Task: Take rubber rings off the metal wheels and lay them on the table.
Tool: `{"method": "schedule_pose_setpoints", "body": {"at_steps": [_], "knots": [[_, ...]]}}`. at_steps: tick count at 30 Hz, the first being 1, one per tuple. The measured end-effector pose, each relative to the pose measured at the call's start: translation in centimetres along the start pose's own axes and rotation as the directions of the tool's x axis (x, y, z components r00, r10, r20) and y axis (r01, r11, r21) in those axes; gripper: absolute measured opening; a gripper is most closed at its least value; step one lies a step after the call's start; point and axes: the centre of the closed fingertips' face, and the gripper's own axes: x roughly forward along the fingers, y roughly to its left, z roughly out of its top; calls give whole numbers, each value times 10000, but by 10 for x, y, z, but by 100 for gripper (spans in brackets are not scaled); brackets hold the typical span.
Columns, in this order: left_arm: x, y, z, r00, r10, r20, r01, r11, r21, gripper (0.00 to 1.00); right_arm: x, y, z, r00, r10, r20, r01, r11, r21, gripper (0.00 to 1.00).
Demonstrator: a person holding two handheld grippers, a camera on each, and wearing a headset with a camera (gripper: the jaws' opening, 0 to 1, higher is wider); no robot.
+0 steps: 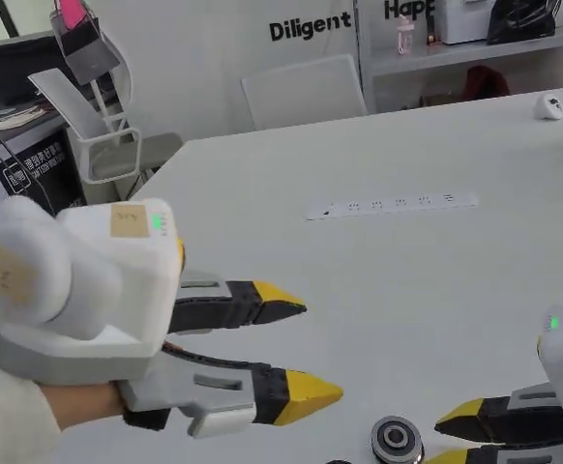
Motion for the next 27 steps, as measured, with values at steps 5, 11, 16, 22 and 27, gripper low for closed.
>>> {"method": "schedule_pose_setpoints", "body": {"at_steps": [5, 11, 16, 22, 27], "knots": [[24, -8, -14, 9984, -410, -394, 405, 9991, -120, 40, 3, 0, -1, 10000, 58, -75, -58, 10000, 10, 22], [45, -7, -29, 9970, -386, -675, 363, 9987, -346, 40, 6, 0, -3, 9998, 141, -145, -141, 9999, -29, 22], [58, -7, -40, 9962, -447, -741, 395, 9968, -694, 38, 8, 0, -3, 9996, 193, -199, -194, 9998, -72, 22], [75, -14, -51, 9951, -671, -720, 604, 9940, -913, 33, 10, -1, -4, 9994, 180, -303, -184, 9997, -135, 22], [87, -22, -58, 9936, -873, -719, 790, 9907, -1111, 30, 12, -2, -3, 9994, 192, -281, -195, 9998, -99, 22]]}}
